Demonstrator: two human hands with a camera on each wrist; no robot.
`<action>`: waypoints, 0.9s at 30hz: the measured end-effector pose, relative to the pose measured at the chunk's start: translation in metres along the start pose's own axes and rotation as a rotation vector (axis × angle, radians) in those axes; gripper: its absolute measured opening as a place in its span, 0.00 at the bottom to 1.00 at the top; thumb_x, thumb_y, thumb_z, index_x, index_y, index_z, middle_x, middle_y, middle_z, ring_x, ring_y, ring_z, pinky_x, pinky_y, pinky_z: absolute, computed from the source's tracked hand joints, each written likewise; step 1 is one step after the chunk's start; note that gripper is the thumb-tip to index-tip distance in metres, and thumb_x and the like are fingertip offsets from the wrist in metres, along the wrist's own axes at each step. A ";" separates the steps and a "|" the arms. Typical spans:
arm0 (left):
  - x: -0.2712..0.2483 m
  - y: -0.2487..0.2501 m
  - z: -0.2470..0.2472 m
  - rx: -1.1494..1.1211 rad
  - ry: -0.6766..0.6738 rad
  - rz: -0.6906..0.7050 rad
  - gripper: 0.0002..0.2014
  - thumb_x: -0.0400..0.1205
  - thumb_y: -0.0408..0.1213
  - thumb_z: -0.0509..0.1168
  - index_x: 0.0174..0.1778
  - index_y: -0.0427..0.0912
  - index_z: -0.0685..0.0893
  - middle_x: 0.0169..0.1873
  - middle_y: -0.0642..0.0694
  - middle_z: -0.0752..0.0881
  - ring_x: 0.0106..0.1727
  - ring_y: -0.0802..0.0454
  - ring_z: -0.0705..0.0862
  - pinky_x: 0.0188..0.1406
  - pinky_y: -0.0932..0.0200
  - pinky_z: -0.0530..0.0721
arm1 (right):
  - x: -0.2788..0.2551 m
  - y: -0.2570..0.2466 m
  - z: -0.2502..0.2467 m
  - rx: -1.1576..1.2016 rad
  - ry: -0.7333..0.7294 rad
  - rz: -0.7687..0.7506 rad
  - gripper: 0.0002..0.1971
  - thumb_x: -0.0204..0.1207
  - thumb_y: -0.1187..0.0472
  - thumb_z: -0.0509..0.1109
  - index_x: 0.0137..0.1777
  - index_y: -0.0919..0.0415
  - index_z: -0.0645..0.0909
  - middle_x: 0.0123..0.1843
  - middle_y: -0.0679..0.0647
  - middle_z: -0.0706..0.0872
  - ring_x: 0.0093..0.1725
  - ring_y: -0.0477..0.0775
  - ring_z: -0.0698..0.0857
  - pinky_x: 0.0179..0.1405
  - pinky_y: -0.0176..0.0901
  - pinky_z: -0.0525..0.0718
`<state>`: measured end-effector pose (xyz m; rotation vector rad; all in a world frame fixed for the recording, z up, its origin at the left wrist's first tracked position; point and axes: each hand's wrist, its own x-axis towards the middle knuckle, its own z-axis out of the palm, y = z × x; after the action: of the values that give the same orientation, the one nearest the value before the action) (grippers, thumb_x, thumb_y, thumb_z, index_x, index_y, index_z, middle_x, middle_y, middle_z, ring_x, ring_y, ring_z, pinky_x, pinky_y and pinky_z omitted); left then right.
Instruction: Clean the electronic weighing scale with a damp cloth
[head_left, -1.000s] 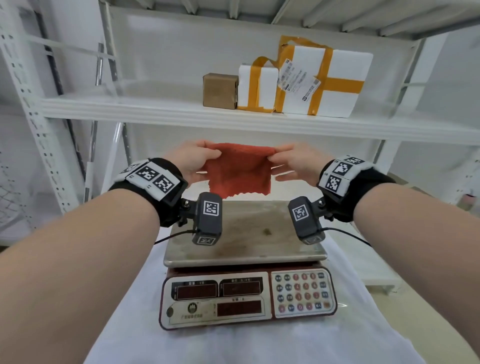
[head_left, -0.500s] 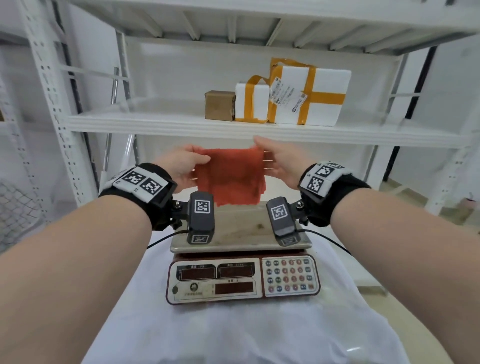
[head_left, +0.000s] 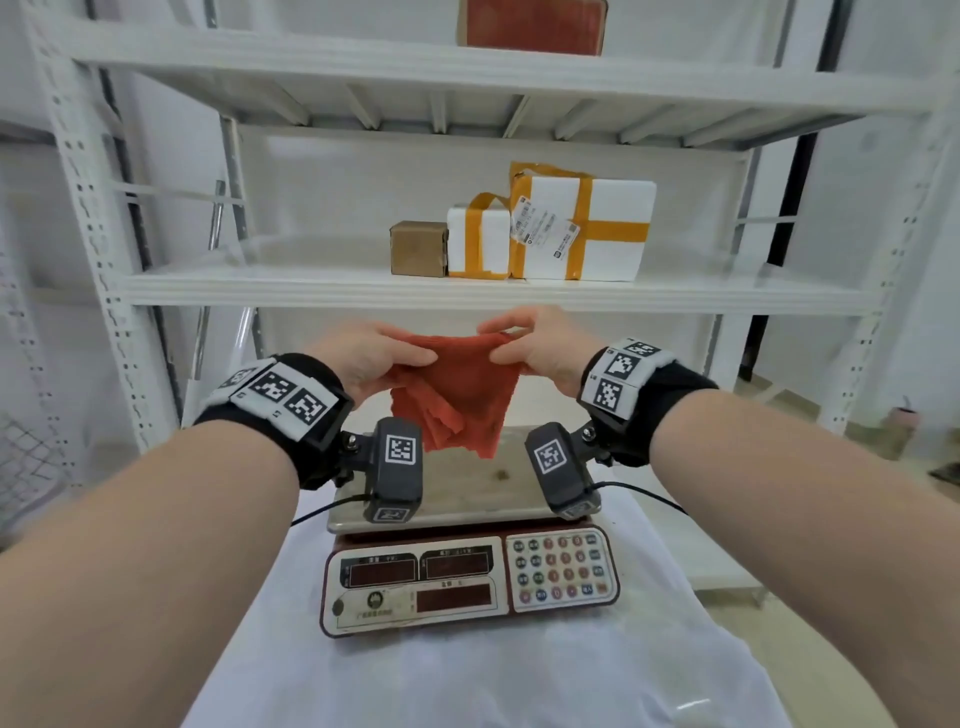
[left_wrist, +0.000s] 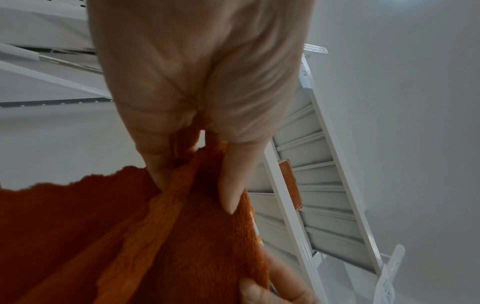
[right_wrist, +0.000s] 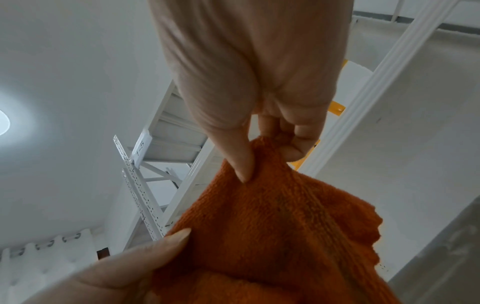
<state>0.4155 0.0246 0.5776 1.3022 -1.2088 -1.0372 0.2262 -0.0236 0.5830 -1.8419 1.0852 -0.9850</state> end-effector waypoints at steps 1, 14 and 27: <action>0.001 0.000 -0.001 0.023 0.003 0.004 0.18 0.76 0.24 0.69 0.62 0.31 0.80 0.42 0.40 0.84 0.41 0.48 0.84 0.38 0.63 0.84 | 0.001 0.000 0.000 -0.011 -0.005 0.010 0.16 0.71 0.74 0.71 0.43 0.49 0.84 0.45 0.55 0.86 0.50 0.53 0.84 0.55 0.45 0.83; 0.004 -0.003 -0.013 0.225 -0.030 -0.078 0.07 0.86 0.37 0.59 0.41 0.45 0.74 0.39 0.43 0.82 0.37 0.49 0.83 0.28 0.56 0.88 | 0.024 0.000 0.016 0.133 -0.036 0.020 0.12 0.78 0.70 0.67 0.59 0.60 0.83 0.45 0.53 0.86 0.43 0.49 0.84 0.50 0.41 0.85; 0.027 -0.024 -0.020 0.251 0.034 -0.019 0.09 0.86 0.38 0.59 0.39 0.46 0.75 0.34 0.43 0.79 0.32 0.49 0.78 0.28 0.58 0.80 | 0.031 0.009 0.027 0.140 -0.063 0.058 0.14 0.81 0.68 0.63 0.63 0.60 0.82 0.51 0.54 0.85 0.41 0.46 0.82 0.46 0.39 0.83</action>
<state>0.4412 -0.0006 0.5567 1.5204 -1.3349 -0.8941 0.2577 -0.0487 0.5709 -1.7083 1.0008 -0.9388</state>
